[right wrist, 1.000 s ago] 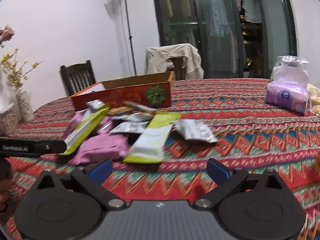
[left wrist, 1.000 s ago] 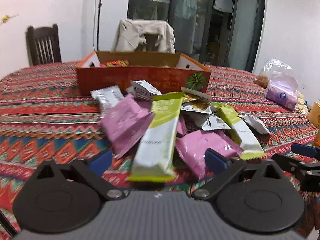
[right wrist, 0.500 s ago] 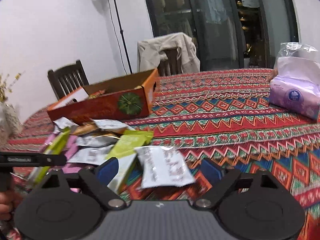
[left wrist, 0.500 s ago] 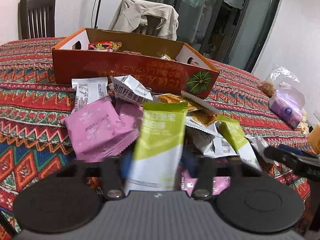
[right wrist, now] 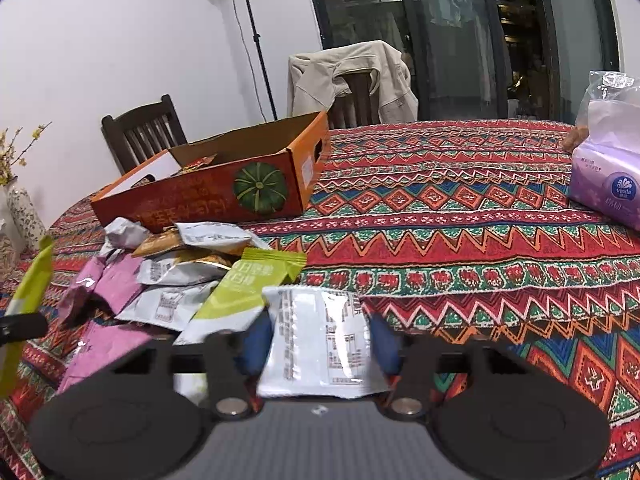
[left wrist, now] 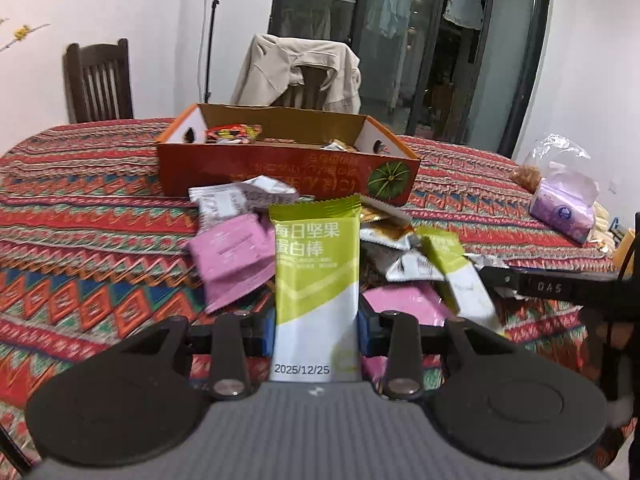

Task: Organize snacks
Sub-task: 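Carry the green bar packet with left tool while right tool carries the white wrapper to the box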

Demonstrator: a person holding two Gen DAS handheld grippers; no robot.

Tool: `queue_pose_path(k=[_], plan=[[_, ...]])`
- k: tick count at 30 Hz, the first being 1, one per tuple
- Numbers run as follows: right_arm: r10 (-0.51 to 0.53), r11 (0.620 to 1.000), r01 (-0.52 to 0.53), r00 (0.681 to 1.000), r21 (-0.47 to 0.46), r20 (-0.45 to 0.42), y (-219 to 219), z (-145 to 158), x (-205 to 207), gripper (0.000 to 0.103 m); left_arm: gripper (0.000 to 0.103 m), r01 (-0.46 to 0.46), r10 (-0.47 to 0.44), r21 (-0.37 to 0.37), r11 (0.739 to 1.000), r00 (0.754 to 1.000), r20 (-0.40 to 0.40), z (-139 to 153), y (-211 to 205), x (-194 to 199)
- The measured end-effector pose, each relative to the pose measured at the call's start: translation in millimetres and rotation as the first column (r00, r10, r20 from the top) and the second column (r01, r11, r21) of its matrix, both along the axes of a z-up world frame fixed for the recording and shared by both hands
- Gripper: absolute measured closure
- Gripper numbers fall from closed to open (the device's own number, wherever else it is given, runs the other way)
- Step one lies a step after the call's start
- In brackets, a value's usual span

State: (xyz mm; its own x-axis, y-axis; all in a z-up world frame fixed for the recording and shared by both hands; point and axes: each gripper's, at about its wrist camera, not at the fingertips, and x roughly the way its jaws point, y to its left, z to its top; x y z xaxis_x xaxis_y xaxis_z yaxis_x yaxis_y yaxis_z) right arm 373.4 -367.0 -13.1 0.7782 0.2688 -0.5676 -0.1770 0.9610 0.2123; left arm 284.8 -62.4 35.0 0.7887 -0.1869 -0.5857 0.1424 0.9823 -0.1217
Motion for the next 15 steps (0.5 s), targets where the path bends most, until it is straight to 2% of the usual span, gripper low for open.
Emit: queue_pose_path(k=[4, 7, 10, 15], plan=[[0.017, 1.0, -0.016, 0.999, -0.022, 0.028, 6.0, 1.3, -21.2, 0.057, 0.066, -0.025, 0.026, 0.024, 0.999, 1.0, -0.01, -2.4, 8.3, -22.8], [0.002, 0.997, 0.004, 0.998, -0.078, 0.067, 13.1, 8.1, -52.7, 0.057, 0.066, -0.04, 0.04, 0.016, 0.999, 0.999, -0.021, -3.9, 17.8, -38.0], [-0.006, 0.998, 0.012, 0.995, -0.066, 0.095, 15.2, 16.7, -84.4, 0.057, 0.066, -0.051, 0.052, 0.004, 0.999, 0.998, -0.031, -5.1, 25.6, -45.7], [0.029, 0.999, -0.025, 0.996, -0.048, 0.082, 27.6, 16.4, -116.1, 0.057, 0.066, -0.052, 0.052, -0.012, 0.999, 0.998, -0.023, -3.2, 31.8, -48.6]])
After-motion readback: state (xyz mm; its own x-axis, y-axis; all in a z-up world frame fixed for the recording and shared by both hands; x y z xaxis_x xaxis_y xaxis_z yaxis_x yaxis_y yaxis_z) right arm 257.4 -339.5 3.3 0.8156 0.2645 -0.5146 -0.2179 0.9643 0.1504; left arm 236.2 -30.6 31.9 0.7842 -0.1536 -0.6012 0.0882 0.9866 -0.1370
